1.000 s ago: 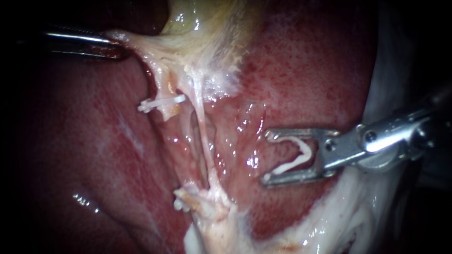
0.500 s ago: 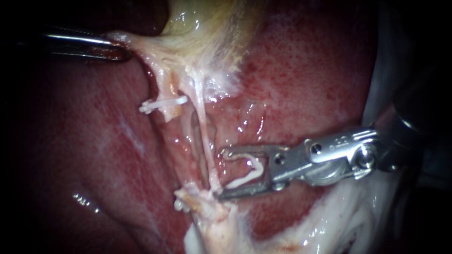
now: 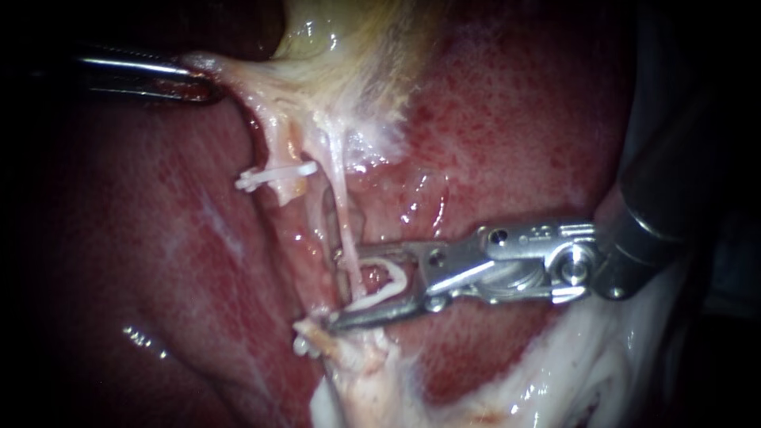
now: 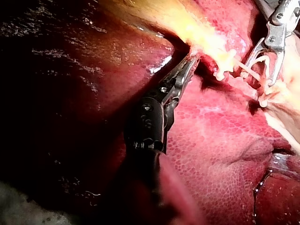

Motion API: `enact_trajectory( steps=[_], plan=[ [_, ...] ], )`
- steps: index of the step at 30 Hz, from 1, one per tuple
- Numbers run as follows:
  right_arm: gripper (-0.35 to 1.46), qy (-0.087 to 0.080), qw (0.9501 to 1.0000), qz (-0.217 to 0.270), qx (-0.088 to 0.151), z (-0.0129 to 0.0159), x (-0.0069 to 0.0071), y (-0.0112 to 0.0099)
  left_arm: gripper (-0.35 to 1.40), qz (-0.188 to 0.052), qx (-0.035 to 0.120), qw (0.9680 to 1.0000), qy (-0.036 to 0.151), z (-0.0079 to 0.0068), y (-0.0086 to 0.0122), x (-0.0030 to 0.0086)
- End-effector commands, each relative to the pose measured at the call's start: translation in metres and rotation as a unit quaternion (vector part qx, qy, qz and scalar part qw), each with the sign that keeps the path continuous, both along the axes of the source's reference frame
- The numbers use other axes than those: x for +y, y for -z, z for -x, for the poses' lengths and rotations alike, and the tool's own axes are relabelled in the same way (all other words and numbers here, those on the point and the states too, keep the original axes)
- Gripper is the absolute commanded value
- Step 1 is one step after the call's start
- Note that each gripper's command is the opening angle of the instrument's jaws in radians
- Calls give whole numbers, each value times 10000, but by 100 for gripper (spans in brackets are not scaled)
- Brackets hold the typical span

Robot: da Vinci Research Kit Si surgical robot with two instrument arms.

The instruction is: Clipping first clip right tube

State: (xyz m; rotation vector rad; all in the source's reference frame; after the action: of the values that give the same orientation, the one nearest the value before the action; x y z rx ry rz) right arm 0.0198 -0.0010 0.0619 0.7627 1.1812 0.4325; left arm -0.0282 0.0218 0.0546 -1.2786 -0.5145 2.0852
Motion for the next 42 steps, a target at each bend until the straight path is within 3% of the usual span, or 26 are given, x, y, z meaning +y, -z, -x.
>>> enact_trajectory(
  steps=[1, 7, 14, 20, 31, 36, 42],
  plan=[
    [50, -6, 9999, -102, 71, 0, 0, 1, -35, 0, 2, 10000, 1, 0, 0, 0],
    [49, 66, 9970, -617, 466, 1, -1, 14, -35, 0, 1, 10000, 1, 0, 0, 0],
    [46, 146, 9949, -793, 603, 2, 0, 25, -35, 0, 2, 10000, 1, 0, 0, 0],
    [28, 192, 9947, -797, 626, 7, 1, 22, -35, 1, 2, 10000, 2, 0, -1, 0],
    [-35, 311, 9932, -914, 647, 12, 2, 19, -35, 3, 3, 10000, 2, 1, -2, 0],
    [-35, 310, 9877, -1464, 452, 13, 1, 19, -35, 3, 2, 10000, 2, 1, -3, 1],
    [-35, 406, 9868, -1502, 438, 11, -2, 18, -35, 4, 3, 10000, 3, 1, -4, 1]
  ],
)
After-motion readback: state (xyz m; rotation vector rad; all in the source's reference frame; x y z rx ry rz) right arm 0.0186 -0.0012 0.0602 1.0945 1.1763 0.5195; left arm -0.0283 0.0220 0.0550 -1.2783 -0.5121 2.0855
